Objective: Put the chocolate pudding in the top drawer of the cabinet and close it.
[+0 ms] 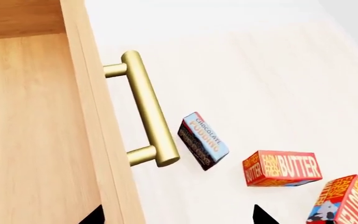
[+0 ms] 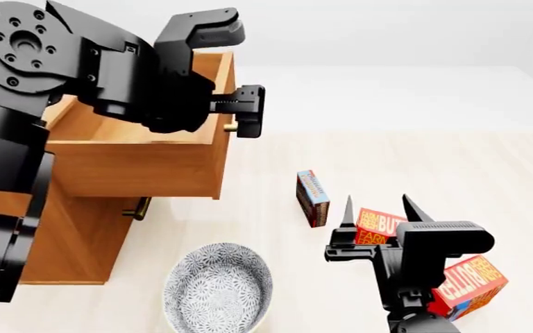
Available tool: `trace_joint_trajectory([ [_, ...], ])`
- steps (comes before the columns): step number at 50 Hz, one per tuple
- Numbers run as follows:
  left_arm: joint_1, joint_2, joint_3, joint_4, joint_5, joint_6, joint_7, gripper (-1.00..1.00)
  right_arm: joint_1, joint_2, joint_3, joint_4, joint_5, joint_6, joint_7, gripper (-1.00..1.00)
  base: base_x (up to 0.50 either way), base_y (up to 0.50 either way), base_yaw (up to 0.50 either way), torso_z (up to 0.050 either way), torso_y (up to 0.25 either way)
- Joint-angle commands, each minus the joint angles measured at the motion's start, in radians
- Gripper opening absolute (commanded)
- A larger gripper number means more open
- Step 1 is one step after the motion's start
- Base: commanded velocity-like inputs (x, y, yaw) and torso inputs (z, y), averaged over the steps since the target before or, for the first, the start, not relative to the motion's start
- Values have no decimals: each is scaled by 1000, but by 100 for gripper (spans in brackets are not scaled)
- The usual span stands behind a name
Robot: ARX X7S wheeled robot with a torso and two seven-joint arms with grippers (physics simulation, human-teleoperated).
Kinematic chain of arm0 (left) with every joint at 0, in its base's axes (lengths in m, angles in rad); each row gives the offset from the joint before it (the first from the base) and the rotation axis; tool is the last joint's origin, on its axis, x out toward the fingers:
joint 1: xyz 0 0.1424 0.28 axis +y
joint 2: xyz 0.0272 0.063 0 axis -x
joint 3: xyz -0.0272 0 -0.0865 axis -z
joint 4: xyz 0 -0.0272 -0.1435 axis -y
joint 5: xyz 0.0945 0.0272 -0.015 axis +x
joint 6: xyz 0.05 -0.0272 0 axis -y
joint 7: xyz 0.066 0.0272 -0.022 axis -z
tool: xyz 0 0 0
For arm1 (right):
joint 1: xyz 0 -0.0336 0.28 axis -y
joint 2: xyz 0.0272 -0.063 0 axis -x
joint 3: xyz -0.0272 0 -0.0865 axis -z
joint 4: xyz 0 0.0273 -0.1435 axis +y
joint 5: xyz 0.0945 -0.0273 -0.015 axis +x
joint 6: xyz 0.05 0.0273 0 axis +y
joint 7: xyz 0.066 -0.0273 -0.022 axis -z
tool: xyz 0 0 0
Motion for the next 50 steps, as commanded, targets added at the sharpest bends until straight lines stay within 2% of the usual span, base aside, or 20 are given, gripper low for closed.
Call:
trace_joint_trajectory([
  [1,-37,-11,52,49,65,76,113,100,7,-1,-5,5,1,1,1,100,0,0,0,0,0],
  [11,-50,-29,70,67,89,86,118,100,2,3,-7,0,2,-2,3,100,0,0,0,0,0],
  [24,-62,-73,23,114,31,68,48,100,-1,8,-8,-10,3,0,7,100,0,0,0,0,0],
  [38,-23,-161,-56,306,-71,62,-78,100,2,12,-14,-17,0,5,14,100,0,0,0,0,0],
  [50,74,-239,-131,555,-121,125,-146,100,5,14,-20,-24,-1,11,17,100,0,0,0,0,0],
])
